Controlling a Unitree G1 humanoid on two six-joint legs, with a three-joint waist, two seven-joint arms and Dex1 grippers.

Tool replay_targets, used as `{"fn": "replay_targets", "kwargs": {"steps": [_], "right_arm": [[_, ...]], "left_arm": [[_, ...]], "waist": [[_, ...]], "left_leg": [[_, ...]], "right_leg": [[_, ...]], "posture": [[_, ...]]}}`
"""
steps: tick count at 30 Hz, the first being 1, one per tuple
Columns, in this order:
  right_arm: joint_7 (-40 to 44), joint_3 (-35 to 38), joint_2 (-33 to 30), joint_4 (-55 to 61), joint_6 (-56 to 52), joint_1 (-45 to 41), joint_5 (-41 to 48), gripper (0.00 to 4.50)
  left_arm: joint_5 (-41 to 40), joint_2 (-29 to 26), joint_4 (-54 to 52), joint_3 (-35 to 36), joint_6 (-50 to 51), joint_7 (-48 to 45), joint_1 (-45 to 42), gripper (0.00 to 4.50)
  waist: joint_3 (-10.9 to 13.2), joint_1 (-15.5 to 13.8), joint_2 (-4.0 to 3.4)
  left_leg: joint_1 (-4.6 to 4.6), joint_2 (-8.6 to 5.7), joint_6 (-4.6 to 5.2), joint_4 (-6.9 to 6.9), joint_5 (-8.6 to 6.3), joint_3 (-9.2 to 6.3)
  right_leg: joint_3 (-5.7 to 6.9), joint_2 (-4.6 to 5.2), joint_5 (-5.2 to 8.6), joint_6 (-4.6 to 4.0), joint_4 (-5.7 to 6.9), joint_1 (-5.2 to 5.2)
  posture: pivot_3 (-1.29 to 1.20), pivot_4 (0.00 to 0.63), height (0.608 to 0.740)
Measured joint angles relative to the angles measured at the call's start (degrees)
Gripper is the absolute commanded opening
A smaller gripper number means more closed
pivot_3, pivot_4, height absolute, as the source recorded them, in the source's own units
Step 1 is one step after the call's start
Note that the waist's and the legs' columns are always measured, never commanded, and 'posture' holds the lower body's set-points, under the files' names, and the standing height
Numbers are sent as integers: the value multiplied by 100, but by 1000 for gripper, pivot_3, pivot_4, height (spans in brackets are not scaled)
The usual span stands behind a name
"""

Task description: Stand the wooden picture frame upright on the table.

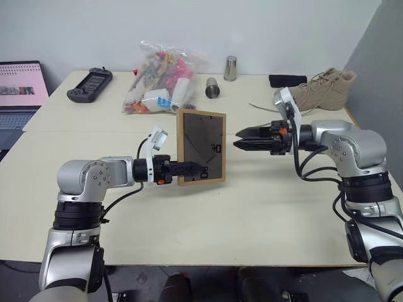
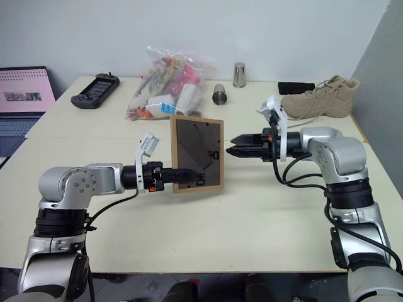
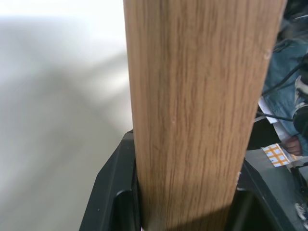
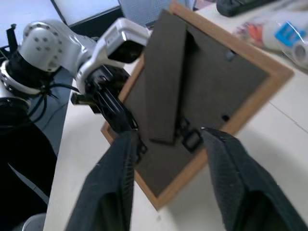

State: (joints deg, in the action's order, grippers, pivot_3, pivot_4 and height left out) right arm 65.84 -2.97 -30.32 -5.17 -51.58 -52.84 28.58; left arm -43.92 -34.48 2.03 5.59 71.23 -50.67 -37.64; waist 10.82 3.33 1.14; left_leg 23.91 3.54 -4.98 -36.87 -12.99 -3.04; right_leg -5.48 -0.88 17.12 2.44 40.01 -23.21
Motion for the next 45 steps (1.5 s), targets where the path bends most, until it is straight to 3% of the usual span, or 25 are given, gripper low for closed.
{"fn": "replay_targets", "kwargs": {"steps": [7,20,33,45], "right_arm": [[-314,-199,539,-157,240,-58,-55,4438],[-601,-433,1049,-468,711,-293,-251,4438],[-79,-550,668,620,87,-56,422,4438],[-962,-537,1012,-179,688,-149,-160,4438]], "left_arm": [[125,-8,1,-125,-269,-1,-1,1314],[131,-24,-22,-136,-335,-3,47,1314],[156,-24,-27,-197,-539,-6,106,1314],[245,-4,21,-300,-677,-24,103,1314]], "waist": [[0,-1,0],[0,4,0],[0,-4,0],[0,5,0]], "left_leg": [[4,1,0,2,0,0],[4,2,0,3,0,-1],[4,2,0,3,0,-2],[4,3,0,5,0,-1]], "right_leg": [[1,0,0,0,-1,-2],[3,-1,0,0,1,-4],[4,-1,0,0,0,-4],[2,-2,0,0,-1,-6]], "posture": [[0,150,740],[0,150,740],[0,150,740],[0,150,740]]}}
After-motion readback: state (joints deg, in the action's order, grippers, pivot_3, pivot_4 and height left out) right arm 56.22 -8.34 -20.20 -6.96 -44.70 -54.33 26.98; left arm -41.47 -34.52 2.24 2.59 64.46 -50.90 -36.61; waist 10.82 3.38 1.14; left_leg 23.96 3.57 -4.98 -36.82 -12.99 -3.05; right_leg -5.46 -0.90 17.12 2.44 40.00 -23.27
